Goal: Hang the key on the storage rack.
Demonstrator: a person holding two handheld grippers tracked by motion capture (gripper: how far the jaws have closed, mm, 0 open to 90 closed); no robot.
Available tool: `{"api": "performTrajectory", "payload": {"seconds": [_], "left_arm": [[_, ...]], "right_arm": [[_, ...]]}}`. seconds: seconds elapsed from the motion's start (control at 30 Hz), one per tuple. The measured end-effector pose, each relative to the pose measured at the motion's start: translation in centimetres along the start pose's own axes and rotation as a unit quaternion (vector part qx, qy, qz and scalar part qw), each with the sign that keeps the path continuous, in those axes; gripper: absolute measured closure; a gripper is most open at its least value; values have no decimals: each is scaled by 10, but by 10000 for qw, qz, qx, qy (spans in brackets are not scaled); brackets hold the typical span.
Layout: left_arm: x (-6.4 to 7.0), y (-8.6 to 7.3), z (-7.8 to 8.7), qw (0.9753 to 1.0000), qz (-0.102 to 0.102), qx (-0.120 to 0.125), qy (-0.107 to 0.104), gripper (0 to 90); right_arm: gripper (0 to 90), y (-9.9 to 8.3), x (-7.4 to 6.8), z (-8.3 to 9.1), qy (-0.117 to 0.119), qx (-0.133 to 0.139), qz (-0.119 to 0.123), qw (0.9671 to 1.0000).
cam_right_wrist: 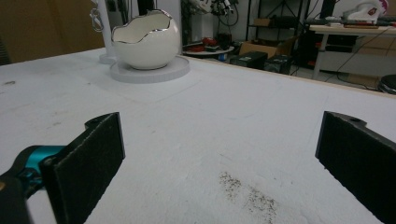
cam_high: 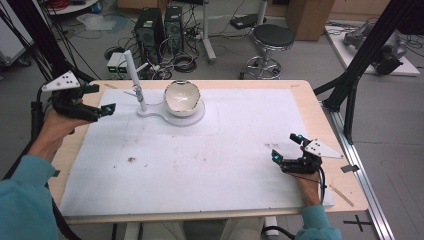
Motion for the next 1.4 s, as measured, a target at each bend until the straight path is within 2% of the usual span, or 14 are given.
{"api": "performTrajectory", "payload": {"seconds": [0.2,0.27,0.37,0.43,0.57,0.63,0.87,0.97,1.0,1.1,1.2,1.27,1.3,1.4], "left_arm": [[40,-31,-6,9991,-74,410,-20,17],[53,-43,-8,9986,-104,516,-42,17],[70,-61,-9,9970,-71,770,-44,17],[81,-74,-9,9949,-52,1010,-43,17],[95,-92,-10,9926,-45,1211,30,17],[99,-99,-10,9917,-93,1278,79,17],[109,-126,-12,9888,-64,1485,127,17],[112,-133,-13,9865,-74,1633,119,17],[112,-135,-13,9860,-90,1662,95,17],[113,-140,-16,9874,-36,1579,129,17],[114,-141,-14,9845,-47,1740,213,17],[114,-143,-11,9815,-45,1896,277,17],[114,-143,-10,9809,-45,1924,284,17],[115,-143,-11,9820,-59,1865,279,17]], "right_arm": [[6,0,-1,0,-30,-8,64,10000],[6,0,-1,0,-22,-22,-6,10000],[6,0,-1,0,-39,-11,14,10000],[6,0,-1,0,-54,5,44,10000],[6,0,-1,1,-72,32,47,10000],[6,0,-2,1,-86,34,47,9999],[6,0,-2,1,-75,46,86,9999],[6,0,-2,1,-77,39,64,9999],[6,0,-2,1,-77,50,88,9999],[6,0,-2,1,-82,51,110,9999],[6,0,-2,1,-79,49,118,9999],[6,0,-3,1,-83,46,115,9999],[6,0,-3,1,-74,45,111,9999],[6,0,-3,1,-81,30,148,9999]]}}
Point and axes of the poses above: each handheld gripper's, and its own axes: z roughly backward along the jaws, y roughly out of its top, x roughly to its right, the point moved 2 cm from there along -z, roughly forward along the jaws, and after that the axes turned 11 degrees about -y, right-handed, at the moved point
